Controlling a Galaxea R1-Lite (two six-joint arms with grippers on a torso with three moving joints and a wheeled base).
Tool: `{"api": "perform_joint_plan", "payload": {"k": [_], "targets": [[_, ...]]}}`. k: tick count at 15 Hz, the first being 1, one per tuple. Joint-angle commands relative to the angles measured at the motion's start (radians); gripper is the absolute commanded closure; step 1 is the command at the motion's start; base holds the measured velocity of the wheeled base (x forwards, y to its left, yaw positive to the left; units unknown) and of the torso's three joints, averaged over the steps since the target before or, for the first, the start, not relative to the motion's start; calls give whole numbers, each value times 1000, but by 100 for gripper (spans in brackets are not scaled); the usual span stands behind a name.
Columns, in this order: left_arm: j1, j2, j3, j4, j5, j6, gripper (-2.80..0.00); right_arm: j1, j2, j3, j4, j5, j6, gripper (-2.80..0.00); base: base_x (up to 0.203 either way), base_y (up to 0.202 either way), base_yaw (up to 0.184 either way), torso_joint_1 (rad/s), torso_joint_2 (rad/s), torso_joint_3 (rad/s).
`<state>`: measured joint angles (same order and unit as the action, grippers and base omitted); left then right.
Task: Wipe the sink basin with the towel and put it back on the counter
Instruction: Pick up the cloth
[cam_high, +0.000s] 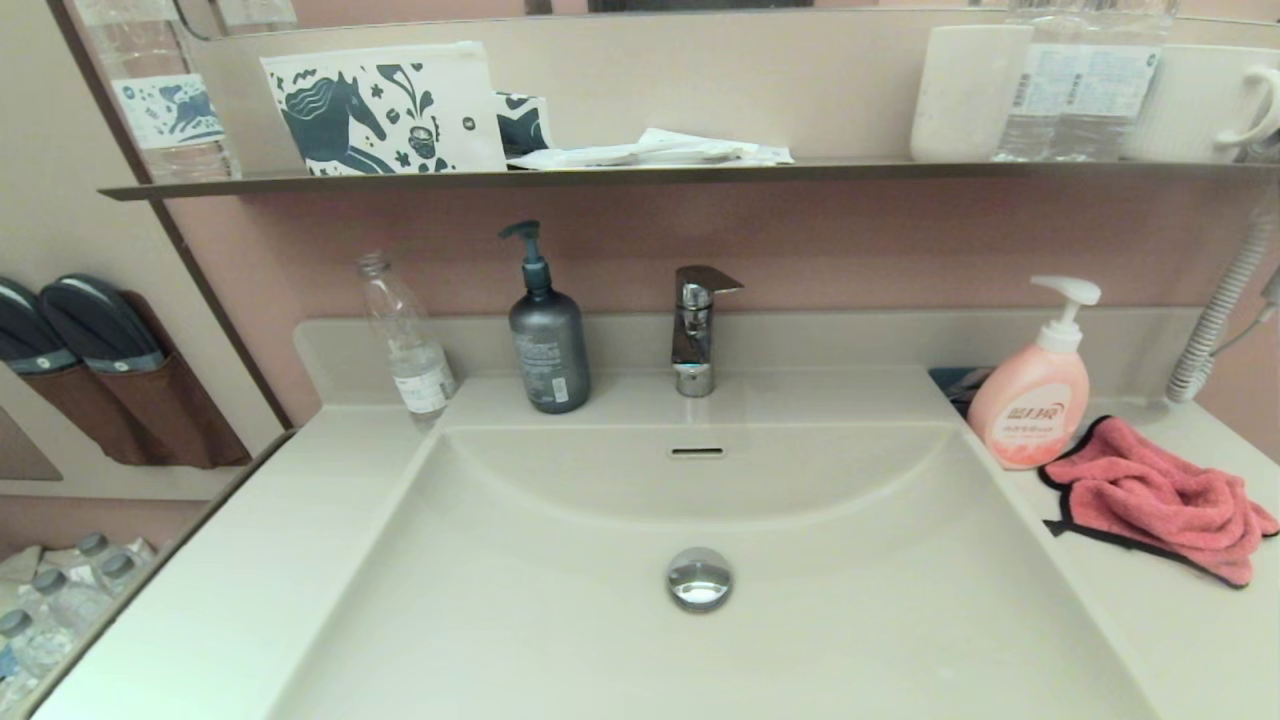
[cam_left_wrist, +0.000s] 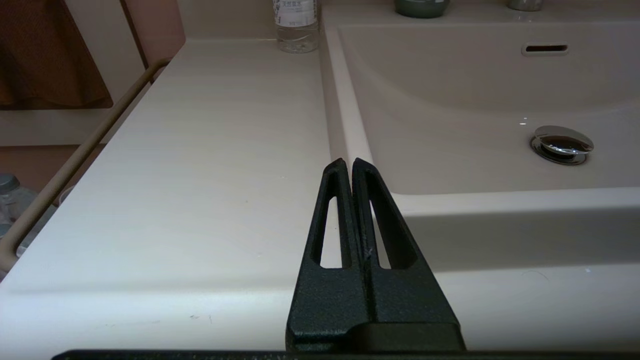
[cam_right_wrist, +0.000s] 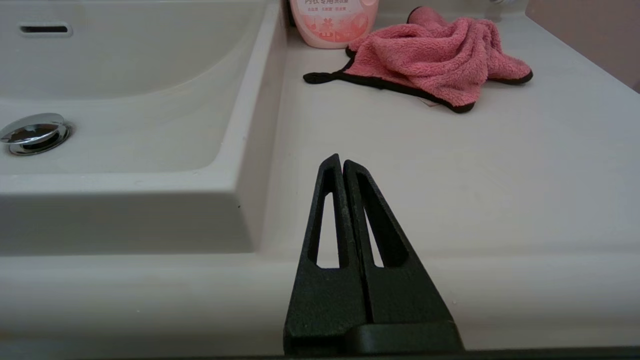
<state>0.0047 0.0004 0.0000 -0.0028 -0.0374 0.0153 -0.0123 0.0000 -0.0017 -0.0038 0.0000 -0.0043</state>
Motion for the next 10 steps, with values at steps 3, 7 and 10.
{"api": "perform_joint_plan", "payload": {"k": [3, 7, 10], "targets": [[1, 1, 0, 0, 1, 0, 0, 0, 2, 0, -1, 0, 0, 0, 0, 0, 0, 0, 0, 0], [1, 1, 0, 0, 1, 0, 0, 0, 2, 0, 1, 0, 0, 0, 0, 0, 0, 0, 0, 0], [1, 1, 0, 0, 1, 0, 0, 0, 1, 0, -1, 0, 0, 0, 0, 0, 0, 0, 0, 0]]}}
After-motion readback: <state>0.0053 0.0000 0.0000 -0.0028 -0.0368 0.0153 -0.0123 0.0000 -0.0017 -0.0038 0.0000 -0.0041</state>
